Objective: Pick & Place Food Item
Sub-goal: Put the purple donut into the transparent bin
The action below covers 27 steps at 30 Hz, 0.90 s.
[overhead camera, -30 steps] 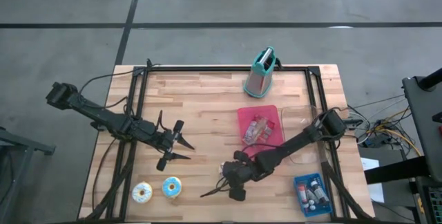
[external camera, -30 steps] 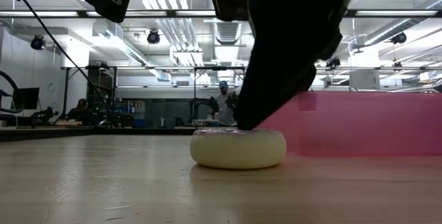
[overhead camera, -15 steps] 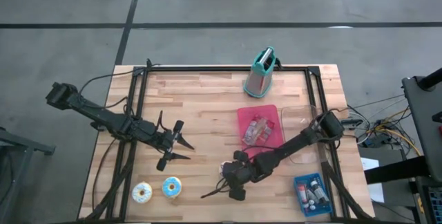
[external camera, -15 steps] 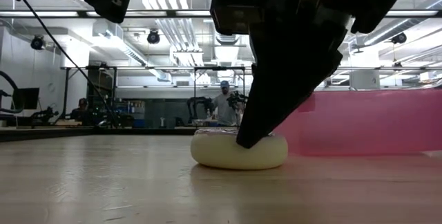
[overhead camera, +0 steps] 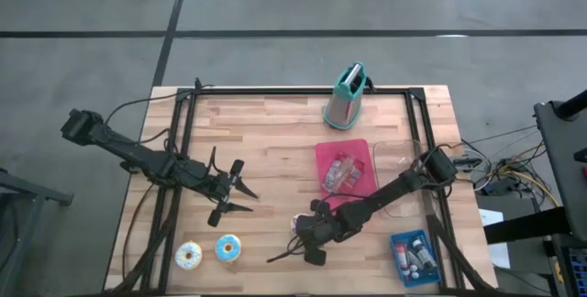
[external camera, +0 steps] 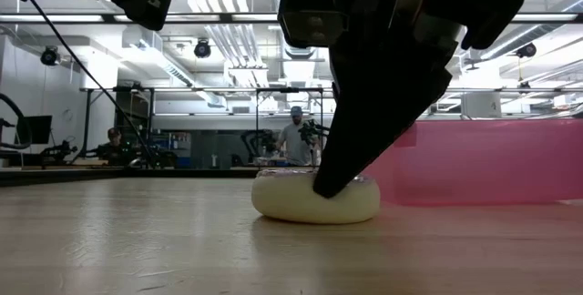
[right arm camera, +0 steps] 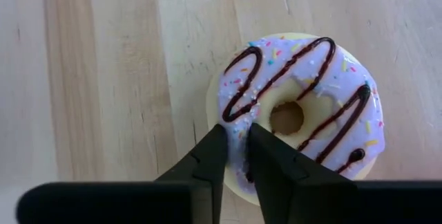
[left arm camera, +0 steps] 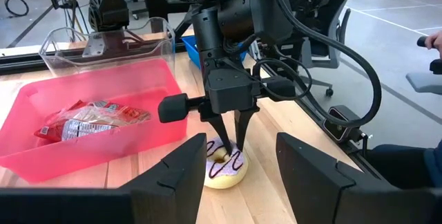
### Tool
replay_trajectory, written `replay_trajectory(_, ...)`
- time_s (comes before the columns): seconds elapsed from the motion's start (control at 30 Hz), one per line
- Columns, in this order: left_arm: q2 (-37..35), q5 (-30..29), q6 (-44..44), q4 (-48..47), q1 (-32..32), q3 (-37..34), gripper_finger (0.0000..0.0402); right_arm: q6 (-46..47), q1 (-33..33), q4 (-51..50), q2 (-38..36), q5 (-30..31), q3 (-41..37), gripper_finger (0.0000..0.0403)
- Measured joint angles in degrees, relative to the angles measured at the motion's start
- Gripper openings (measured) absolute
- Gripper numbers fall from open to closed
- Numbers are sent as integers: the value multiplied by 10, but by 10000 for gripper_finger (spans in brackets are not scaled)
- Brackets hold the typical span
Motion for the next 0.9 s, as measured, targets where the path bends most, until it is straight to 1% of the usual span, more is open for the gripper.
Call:
replay_trajectory(0.17,0,0,0,0,0,0,181,0,0,4,0,0,0,38)
replay_trajectory(0.47,0,0,0,0,0,0,181,-6,-1,46,-17,-4,-2,36)
replay_trajectory(0.67,0,0,0,-1,0,0,181,-7,0,48,-27,15,31,36)
replay_trajectory(0.77,0,0,0,-2,0,0,181,-8,0,18,-29,60,59,36)
replay_trajectory(0.83,0,0,0,-2,0,0,181,-8,1,-32,-31,88,84,36)
replay_trajectory(0.9,0,0,0,-2,0,0,181,1,2,-98,-33,101,116,36)
